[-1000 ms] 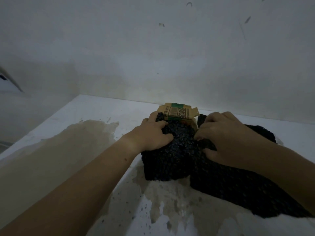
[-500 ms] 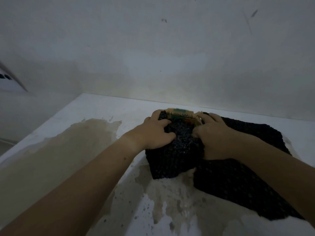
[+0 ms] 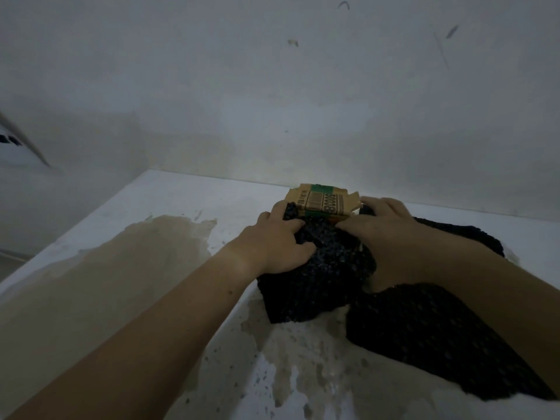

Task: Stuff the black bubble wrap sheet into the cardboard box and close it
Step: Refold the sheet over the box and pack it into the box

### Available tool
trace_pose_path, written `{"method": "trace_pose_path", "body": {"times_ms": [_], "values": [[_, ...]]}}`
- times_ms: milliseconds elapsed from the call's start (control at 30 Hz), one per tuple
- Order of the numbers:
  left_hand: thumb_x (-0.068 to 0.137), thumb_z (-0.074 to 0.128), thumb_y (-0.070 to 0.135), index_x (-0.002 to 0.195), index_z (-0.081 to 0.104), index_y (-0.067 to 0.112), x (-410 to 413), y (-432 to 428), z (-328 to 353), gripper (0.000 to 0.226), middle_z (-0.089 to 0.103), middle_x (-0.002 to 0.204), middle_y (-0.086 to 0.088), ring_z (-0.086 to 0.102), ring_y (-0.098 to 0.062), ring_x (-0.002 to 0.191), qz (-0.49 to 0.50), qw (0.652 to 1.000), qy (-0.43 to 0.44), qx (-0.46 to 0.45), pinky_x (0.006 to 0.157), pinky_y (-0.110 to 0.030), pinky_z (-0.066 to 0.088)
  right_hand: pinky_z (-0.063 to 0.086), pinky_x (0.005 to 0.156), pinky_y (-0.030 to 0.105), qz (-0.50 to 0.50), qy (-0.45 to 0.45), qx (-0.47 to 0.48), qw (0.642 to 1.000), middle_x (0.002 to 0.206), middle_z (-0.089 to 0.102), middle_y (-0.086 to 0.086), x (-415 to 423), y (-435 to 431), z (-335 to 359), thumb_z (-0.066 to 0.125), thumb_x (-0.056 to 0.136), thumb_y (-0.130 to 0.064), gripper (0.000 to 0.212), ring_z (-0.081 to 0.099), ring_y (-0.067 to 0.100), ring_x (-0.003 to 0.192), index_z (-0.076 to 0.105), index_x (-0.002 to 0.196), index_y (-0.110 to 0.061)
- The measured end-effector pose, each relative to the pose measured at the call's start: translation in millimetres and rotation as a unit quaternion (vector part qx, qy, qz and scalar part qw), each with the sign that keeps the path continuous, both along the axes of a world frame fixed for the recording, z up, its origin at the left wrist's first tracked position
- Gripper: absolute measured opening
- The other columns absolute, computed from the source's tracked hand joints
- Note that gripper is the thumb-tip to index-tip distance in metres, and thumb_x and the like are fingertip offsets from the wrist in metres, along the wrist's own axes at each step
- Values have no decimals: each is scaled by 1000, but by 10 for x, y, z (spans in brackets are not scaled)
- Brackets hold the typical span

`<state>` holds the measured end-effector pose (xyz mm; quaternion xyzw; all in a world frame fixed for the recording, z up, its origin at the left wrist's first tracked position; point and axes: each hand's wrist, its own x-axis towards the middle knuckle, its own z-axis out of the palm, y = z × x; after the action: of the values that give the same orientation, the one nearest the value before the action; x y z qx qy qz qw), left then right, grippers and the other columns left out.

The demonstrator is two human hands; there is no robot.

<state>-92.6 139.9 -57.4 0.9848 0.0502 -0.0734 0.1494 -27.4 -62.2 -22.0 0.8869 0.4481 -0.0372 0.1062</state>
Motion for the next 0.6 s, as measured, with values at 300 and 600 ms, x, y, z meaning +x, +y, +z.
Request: {"method": "trace_pose_path", "body": {"times_ms": [300, 600], "values": [[92, 40, 59, 149, 34, 30, -4, -2, -53, 65, -1, 161, 7, 19, -28, 141, 3, 1000, -25, -1, 107, -47, 34, 43, 102, 45, -66, 130, -67, 987, 136, 53, 5, 149, 616, 359, 42, 90, -8, 51, 51, 26, 119, 49, 138, -23], [90, 44, 55, 136, 50, 31, 5, -3, -68, 52, 8, 159, 10, 28, -28, 134, -1, 998, -57, -22, 102, -46, 38, 41, 65, 28, -64, 70, -129, 987, 127, 55, 5, 307, 807, -54, 43, 96, -13, 47, 52, 22, 96, 41, 142, -21]]}}
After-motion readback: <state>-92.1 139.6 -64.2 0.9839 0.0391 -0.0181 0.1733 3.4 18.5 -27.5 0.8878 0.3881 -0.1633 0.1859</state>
